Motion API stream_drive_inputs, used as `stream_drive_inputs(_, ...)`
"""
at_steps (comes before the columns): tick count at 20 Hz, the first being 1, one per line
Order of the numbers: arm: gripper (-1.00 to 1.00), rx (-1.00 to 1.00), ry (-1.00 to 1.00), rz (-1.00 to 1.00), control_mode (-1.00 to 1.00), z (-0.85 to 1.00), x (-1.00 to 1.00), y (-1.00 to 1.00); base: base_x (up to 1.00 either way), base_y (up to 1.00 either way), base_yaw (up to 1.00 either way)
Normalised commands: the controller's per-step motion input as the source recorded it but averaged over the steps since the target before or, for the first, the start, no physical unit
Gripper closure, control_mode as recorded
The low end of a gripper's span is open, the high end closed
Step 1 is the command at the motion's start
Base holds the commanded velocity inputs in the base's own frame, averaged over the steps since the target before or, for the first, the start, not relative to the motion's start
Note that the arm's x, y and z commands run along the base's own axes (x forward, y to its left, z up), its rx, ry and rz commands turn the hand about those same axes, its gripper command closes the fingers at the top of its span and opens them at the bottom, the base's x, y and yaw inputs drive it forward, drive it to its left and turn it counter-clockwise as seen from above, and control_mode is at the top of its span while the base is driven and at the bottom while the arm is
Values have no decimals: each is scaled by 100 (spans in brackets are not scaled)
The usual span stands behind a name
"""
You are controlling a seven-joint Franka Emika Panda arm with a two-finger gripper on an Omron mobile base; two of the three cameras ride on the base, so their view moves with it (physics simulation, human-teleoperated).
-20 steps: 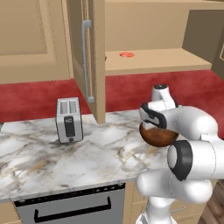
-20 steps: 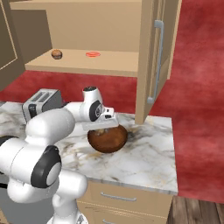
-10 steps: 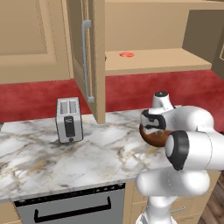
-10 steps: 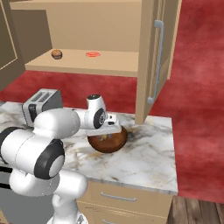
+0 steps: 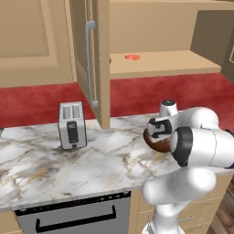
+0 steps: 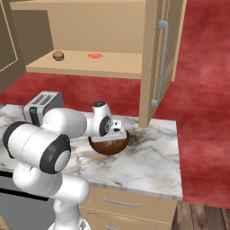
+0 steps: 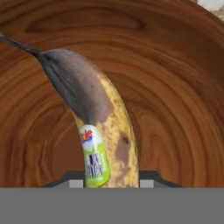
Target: Open the cabinet. Pick the tangerine and banana from the cabinet and place them into the bowl. Then close the cabinet.
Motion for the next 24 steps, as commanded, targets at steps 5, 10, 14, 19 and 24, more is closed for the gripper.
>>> stream_drive_inputs(5, -100, 2, 0, 0, -100, -3, 9, -6, 0, 0, 0)
stream_drive_inputs(10, -100, 0, 0, 0, -100, 8, -5, -1, 0, 0, 0)
stream_drive_inputs(14, -100, 0, -2, 0, -100, 38, -24, 0, 0, 0, 0)
stream_drive_inputs(19, -100, 0, 0, 0, -100, 45, -14, 0, 0, 0, 0)
stream_drive_inputs(24, -100, 0, 0, 0, -100, 62, -16, 0, 0, 0, 0)
